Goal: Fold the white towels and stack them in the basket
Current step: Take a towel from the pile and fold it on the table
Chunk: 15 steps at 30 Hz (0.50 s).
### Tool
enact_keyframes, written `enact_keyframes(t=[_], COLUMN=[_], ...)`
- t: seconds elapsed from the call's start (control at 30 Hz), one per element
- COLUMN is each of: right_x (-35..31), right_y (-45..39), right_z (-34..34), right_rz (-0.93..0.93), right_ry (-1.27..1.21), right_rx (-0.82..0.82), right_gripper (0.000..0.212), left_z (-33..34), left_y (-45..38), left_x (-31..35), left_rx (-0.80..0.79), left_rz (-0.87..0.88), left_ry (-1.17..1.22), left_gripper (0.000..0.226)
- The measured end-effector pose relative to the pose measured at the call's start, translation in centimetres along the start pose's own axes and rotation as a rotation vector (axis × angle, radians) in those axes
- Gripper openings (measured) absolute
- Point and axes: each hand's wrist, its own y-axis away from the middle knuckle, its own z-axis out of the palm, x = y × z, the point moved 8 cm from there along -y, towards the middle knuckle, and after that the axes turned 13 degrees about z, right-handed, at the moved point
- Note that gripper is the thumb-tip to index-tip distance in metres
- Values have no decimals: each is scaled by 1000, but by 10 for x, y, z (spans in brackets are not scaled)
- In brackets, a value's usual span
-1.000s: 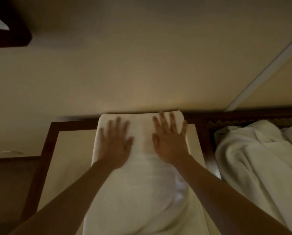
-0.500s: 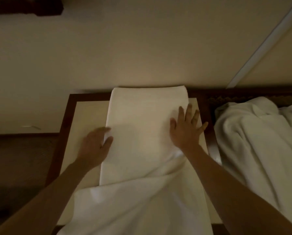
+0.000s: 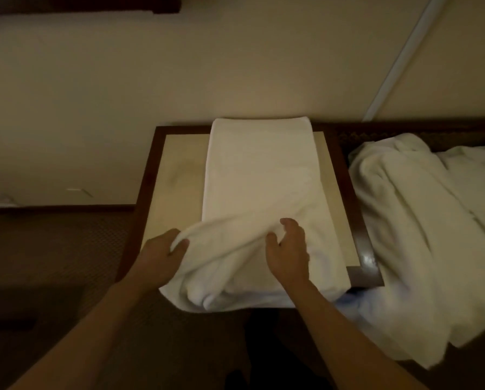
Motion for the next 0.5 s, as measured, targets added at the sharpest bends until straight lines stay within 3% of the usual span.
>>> enact_keyframes(t=[0.1,0.2,0.3,0.37,0.43,0.5], right_x=[1,0,3,19,49,87], right_y=[44,84,96,100,101,96], right_z=[11,3,-29,-58,-81,-96], right_rz=[298,404,303,236,217,271], right_ry=[-288,-420,-549,-640,-753,-772], right_rx=[-378,-577,-511,-391,-307,-213], right_gripper=[51,62,29,20,23,23], left_z=[-12,9,40,58,74,89], left_y=[32,68,99,117,127,128], left_x=[68,143,198,215,208,172], left_rx=[124,-8,-132,-215,-276,-217], left_rz=[145,363,537,575,525,331], left_ry=[96,121,211,340,465,605], left_gripper=[15,14,12,10,9,19])
